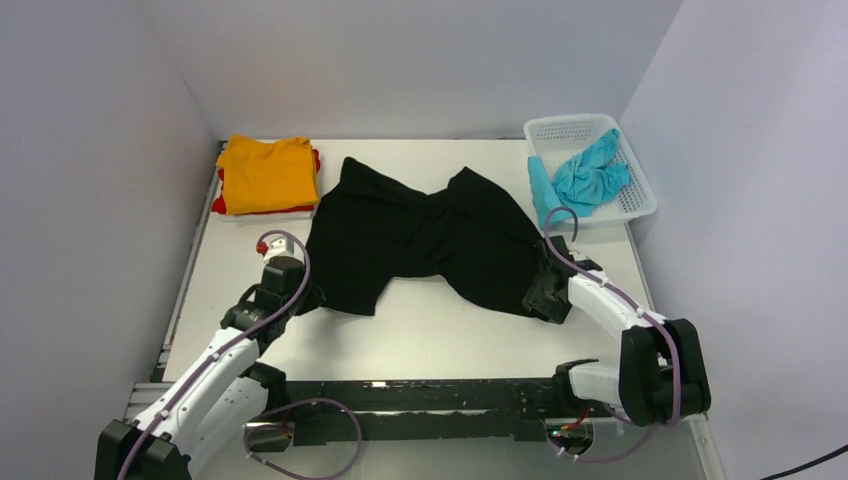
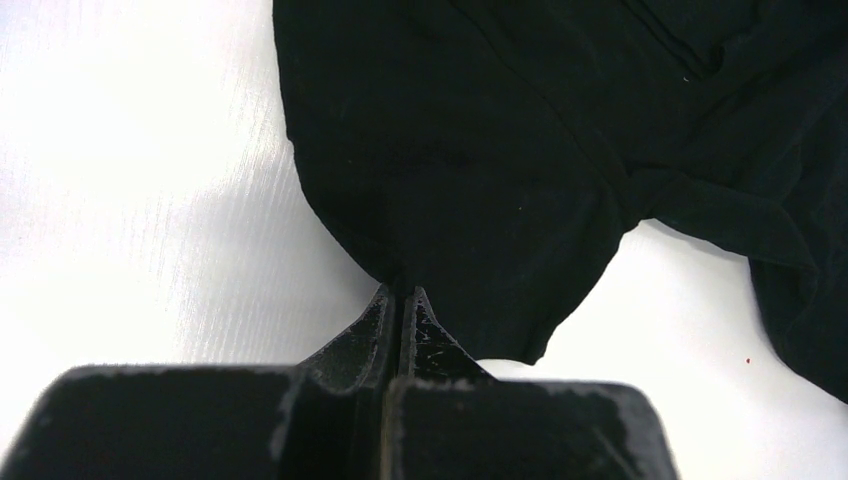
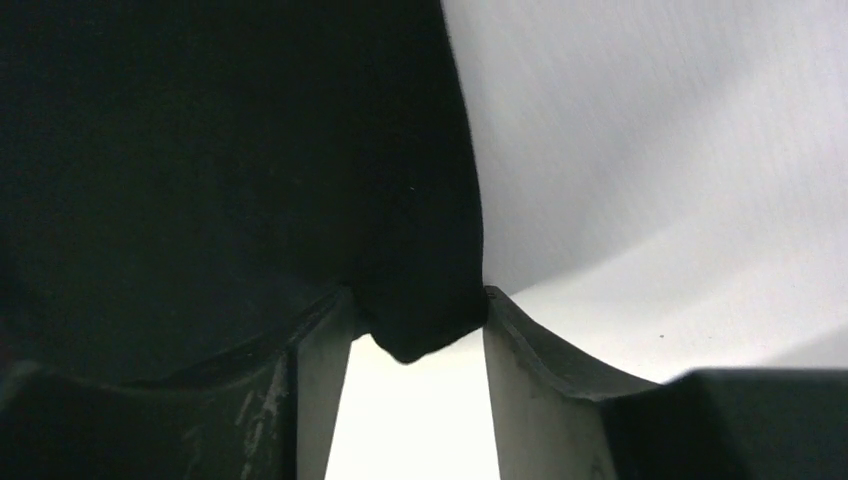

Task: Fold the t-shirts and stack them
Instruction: Flatten out the tshirt

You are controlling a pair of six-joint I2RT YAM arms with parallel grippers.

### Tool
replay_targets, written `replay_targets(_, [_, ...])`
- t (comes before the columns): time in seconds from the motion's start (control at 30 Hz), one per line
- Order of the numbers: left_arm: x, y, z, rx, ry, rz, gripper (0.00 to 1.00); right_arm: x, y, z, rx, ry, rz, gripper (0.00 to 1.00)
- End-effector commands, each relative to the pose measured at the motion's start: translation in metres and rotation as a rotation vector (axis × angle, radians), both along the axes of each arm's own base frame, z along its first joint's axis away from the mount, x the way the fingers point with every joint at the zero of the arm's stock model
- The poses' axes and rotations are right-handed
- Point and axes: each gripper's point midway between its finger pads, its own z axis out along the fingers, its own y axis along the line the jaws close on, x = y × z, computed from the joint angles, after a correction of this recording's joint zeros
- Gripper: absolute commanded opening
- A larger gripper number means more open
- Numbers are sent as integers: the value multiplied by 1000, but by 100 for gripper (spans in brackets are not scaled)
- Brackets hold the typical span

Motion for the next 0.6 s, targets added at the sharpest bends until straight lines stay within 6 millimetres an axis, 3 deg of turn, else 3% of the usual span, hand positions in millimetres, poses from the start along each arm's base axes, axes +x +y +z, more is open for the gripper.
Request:
replay_targets(0.0, [7,2,8,25,-27,3,0,1,12,-14,15,23,9,47])
replay_targets(0.1, [9,3,5,32,-30,1,0,3,10,-18,-3,16,15,35])
replay_targets(0.23, [16,0,14,7,-65,13,0,20,13,-12,-3,-39,39,0])
replay_targets(0.4, [38,-7,61,-42,-226,12,0,61,16,41,-21,-228,97,0])
replay_targets(0.57, [55,1,137,-24,-392,53,0,86,15,123,-27,-480,133,0])
